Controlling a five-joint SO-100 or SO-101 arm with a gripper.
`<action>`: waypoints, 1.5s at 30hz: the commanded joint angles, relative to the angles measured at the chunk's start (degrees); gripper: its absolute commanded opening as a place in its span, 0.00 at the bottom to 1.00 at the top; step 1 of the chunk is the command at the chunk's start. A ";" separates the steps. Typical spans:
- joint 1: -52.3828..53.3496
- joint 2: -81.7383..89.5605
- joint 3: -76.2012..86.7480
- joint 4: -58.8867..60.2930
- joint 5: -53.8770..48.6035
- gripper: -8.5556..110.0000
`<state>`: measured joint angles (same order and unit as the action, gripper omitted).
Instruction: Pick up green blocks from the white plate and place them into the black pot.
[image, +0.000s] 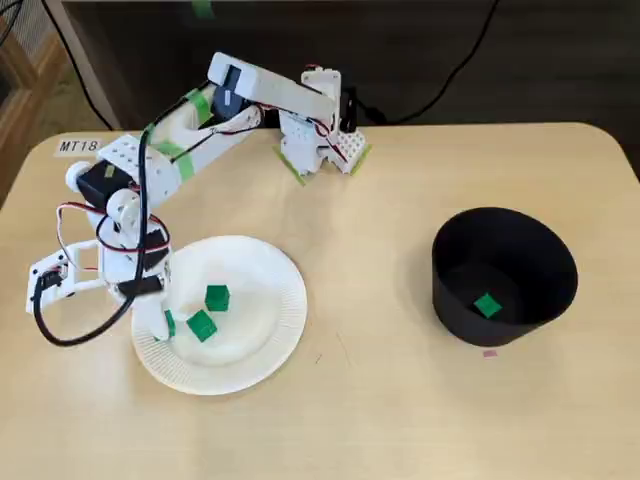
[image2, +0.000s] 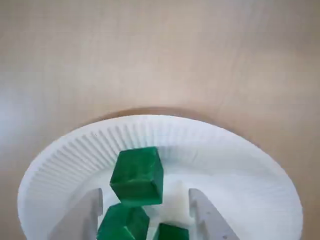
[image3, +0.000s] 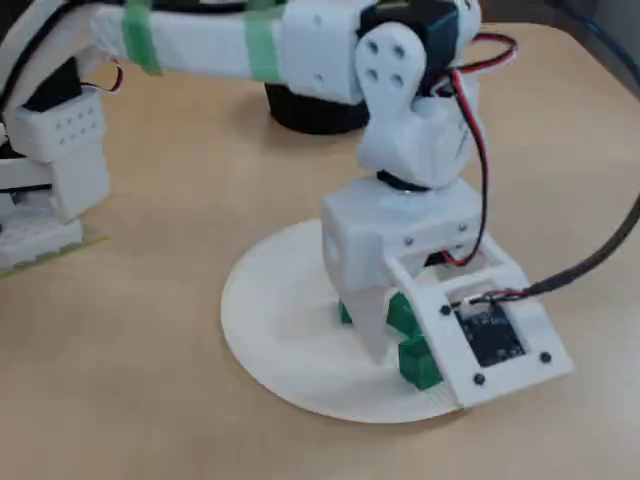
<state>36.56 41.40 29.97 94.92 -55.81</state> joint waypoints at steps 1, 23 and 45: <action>-0.70 -0.26 -3.96 0.18 -0.53 0.27; -2.37 2.55 -11.25 0.35 11.78 0.05; -63.46 35.95 -7.65 0.26 61.70 0.05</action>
<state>-20.65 74.27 22.15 95.10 5.80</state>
